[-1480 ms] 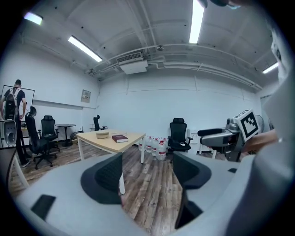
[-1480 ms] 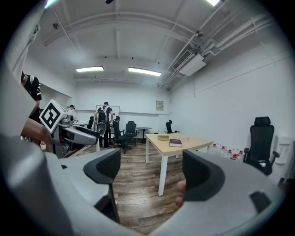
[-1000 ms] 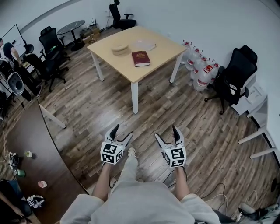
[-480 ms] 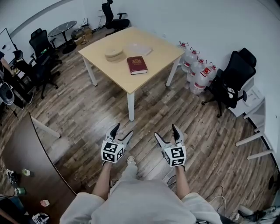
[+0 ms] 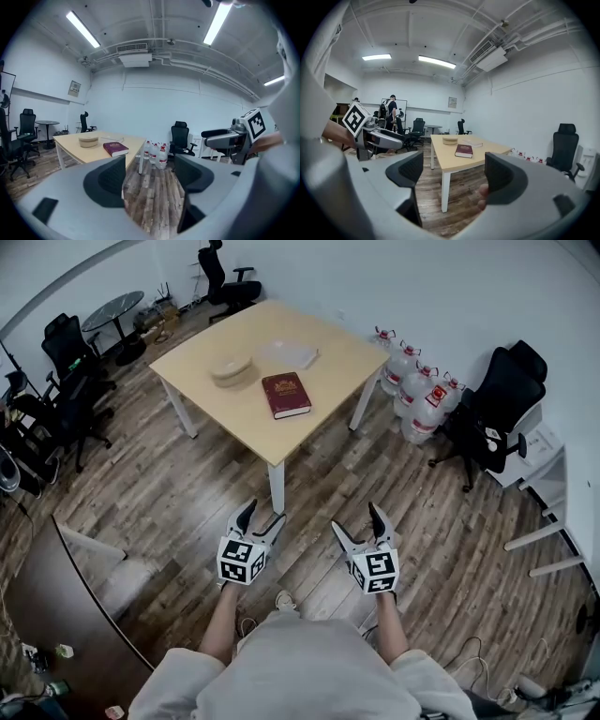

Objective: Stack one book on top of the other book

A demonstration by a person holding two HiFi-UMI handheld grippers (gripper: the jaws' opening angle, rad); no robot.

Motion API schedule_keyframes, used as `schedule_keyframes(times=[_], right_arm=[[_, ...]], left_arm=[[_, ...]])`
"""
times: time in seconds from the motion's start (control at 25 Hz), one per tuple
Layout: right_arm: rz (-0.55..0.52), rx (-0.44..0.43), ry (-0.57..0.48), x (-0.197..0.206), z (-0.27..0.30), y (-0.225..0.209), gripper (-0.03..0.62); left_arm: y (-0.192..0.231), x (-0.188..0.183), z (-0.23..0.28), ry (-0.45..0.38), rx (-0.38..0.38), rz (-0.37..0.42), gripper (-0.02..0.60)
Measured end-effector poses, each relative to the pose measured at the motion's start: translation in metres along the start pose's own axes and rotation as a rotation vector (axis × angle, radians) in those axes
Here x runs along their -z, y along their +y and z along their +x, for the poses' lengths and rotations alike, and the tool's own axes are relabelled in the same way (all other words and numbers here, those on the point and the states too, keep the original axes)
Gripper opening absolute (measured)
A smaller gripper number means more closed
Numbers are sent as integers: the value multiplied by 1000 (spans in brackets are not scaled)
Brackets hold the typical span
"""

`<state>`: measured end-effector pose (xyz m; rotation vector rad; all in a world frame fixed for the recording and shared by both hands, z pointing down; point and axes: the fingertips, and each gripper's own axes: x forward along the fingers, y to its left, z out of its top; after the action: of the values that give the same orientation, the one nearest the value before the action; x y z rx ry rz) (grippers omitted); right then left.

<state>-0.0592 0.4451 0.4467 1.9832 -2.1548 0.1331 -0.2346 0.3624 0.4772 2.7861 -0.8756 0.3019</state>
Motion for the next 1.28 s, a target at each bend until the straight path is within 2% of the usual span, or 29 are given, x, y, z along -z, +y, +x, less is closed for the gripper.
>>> schedule_keyframes(times=[0.4, 1.04, 1.28], right_arm=[[-1, 38, 8, -3, 60, -19, 394], [23, 53, 14, 6, 113, -56, 391], [36, 49, 17, 7, 146, -86, 392]], left_arm=[[44, -17, 55, 8, 31, 24, 324], [68, -24, 118, 35, 47, 40, 317], [79, -35, 160, 42, 42, 48, 316]])
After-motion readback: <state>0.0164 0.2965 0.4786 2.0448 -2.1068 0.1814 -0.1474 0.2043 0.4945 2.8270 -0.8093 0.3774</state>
